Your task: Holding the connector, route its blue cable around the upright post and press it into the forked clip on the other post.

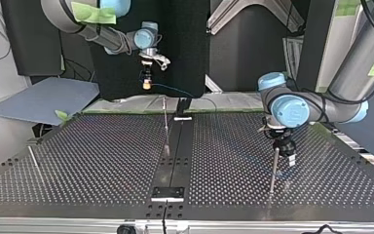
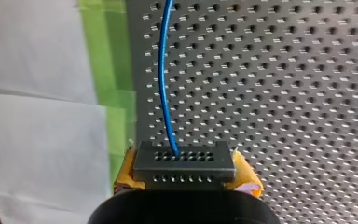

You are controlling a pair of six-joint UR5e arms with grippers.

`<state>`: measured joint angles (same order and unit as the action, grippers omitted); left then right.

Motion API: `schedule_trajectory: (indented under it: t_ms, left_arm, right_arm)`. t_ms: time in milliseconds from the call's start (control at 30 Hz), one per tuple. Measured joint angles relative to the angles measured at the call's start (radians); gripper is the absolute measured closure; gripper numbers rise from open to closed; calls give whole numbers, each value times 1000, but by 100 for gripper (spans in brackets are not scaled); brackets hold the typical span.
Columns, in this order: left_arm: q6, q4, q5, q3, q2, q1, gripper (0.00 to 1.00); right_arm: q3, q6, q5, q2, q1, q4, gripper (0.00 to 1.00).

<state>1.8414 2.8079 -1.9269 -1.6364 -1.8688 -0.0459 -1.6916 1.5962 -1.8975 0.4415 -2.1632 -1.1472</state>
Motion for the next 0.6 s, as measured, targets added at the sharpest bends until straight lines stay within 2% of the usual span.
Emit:
schedule_trajectory:
  t_ms: [233,367,467,600]
  left_arm:
    - [24,2,3,0,0,-1,0]
    - [33,4,2,0,0,-2,0]
    - [42,6,1,0,0,-2,0]
    - [51,11,1,0,0,-2,0]
  right_arm:
    - [-57,0,-2,56,-6,-57,100]
    - [-91,2,-7,69,-6,-91,100]
    - [-118,16,-13,72,-2,-118,100]
    - [-153,46,-16,72,5,-153,100]
